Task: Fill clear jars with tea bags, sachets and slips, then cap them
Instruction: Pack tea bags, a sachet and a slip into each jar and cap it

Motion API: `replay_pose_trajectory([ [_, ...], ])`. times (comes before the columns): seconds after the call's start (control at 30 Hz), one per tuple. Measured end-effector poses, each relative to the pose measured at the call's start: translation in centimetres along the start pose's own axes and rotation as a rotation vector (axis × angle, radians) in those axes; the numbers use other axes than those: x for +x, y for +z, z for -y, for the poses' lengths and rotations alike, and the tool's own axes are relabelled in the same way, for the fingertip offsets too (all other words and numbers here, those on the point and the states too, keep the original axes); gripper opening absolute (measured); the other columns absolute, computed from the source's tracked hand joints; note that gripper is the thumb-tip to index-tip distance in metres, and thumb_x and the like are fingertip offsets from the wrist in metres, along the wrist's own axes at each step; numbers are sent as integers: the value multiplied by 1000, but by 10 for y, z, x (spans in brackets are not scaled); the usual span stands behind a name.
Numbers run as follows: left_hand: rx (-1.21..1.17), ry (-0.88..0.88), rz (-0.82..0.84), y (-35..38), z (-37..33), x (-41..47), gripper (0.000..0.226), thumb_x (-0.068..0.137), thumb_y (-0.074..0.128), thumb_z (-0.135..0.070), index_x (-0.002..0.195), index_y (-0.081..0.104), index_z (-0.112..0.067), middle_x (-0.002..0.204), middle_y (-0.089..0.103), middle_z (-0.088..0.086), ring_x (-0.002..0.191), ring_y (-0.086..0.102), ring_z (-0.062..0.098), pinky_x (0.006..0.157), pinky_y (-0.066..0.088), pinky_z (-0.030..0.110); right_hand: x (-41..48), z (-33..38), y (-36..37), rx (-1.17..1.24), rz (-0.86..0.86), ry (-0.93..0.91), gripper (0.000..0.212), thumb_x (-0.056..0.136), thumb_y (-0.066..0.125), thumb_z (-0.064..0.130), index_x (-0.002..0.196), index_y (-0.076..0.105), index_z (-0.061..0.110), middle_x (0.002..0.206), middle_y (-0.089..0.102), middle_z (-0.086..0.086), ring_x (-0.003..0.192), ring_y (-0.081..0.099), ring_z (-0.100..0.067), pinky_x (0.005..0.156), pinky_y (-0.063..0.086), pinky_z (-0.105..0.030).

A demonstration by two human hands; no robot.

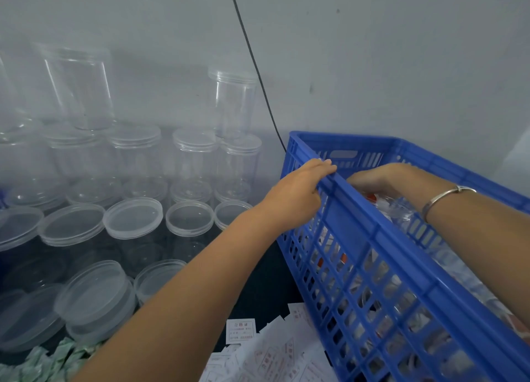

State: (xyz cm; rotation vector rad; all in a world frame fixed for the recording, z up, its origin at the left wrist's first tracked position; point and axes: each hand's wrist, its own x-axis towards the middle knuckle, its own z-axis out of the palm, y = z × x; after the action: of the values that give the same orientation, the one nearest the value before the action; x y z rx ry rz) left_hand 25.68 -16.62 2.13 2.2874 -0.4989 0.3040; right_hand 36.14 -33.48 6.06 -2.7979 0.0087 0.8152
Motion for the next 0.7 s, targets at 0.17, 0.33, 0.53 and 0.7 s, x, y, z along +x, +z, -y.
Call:
replay_pose_trajectory([
  [0.17,-66,-32,7,-1,-5,-9,69,91,32,14,151,29,-20,160,18,-10,148,13,8,122,12,34,-7,6,2,-33,-95,-45,33,103,47,36,105,65,8,111,67,-12,105,65,-32,97,53,-45],
  [0.33,20,-22,-13,1,-10,-36,71,91,35,11,153,21,-19,161,12,-9,146,19,10,121,16,35,-28,9,-7,-152,-240,-73,51,104,36,52,95,69,14,99,62,-12,89,61,-30,71,47,-34],
  [0.53,105,-38,-148,-27,12,-92,61,91,38,9,147,37,-14,157,29,-2,143,28,13,116,21,23,-57,13,-14,-85,-401,-142,57,105,39,50,109,65,-1,111,64,-18,101,60,-32,88,47,-40],
  [0.7,91,-220,-353,-73,43,-138,59,90,44,6,143,41,-17,149,40,-2,134,38,13,101,25,13,-91,65,-4,-95,-869,-457,23,99,49,23,88,61,7,93,65,-13,86,58,-30,72,42,-37],
])
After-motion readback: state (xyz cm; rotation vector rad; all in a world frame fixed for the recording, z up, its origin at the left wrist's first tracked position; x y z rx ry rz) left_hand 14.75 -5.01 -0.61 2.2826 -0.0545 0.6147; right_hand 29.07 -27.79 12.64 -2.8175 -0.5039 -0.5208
